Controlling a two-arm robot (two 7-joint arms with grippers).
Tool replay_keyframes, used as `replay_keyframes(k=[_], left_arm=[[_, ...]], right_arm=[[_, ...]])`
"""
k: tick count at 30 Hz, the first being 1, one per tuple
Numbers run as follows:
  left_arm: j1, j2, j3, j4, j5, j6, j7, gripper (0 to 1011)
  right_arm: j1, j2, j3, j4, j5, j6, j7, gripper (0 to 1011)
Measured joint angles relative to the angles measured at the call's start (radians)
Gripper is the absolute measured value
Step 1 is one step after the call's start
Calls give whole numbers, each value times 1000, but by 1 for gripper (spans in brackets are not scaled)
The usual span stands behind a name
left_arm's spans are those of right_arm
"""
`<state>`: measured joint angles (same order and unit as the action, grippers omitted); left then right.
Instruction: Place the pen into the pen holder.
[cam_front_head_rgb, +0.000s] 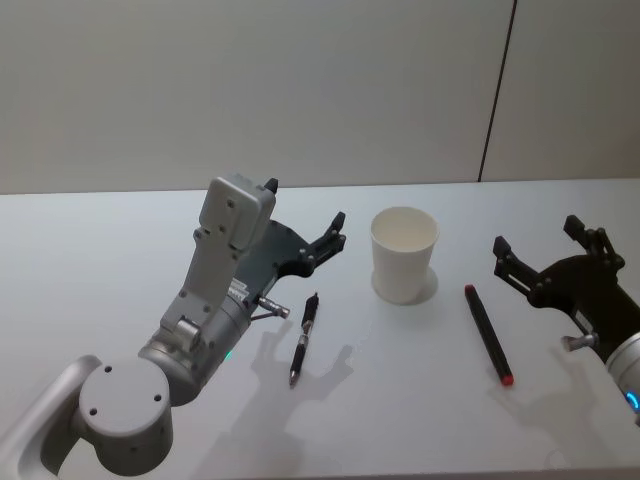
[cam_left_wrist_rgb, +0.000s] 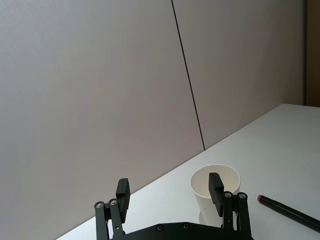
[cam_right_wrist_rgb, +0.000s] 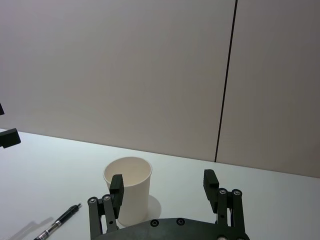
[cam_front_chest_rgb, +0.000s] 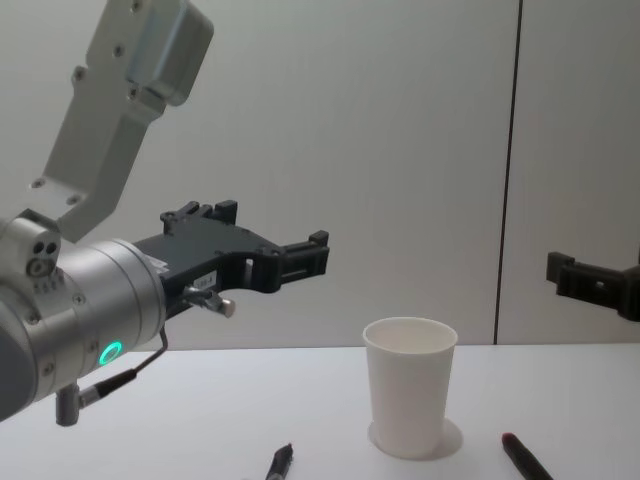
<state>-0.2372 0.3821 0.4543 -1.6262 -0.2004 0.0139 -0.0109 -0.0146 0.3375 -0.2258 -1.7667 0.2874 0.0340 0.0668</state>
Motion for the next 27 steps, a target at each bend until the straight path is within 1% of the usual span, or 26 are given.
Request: replay_keyframes(k=[27], left_arm=[[0, 0, 0, 0, 0, 0, 0, 1004]], right_arm=[[0, -1, 0, 0, 0, 0, 0, 1001]])
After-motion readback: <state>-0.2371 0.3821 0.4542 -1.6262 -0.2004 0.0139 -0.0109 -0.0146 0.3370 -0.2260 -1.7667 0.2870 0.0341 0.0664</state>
